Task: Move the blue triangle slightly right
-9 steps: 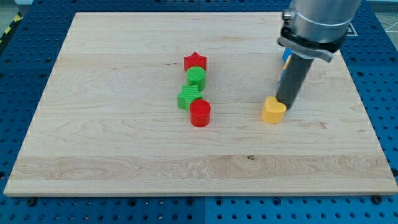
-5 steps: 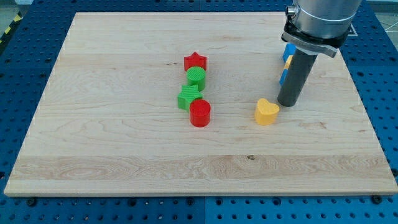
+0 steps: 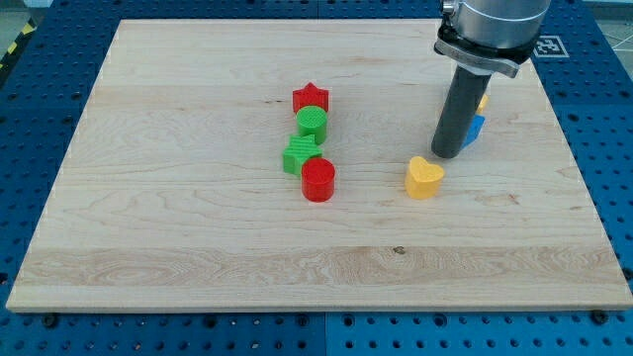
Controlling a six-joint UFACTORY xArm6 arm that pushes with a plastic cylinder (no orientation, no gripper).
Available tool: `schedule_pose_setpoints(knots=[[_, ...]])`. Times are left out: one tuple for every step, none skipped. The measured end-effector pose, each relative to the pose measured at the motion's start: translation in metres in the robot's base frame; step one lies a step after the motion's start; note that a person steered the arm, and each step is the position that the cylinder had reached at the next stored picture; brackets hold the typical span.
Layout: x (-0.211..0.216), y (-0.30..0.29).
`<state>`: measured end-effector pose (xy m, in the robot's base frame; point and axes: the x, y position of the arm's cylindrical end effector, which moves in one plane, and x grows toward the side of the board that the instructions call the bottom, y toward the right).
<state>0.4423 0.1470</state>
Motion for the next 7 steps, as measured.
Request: schedule_pose_setpoints(knots=[[-0.003, 0.0], [-0.003, 0.0], [-0.005, 0.0], [-0.005, 0.003], [-0.005, 0.007], [-0.009, 0.007], [-0.017, 0.007]])
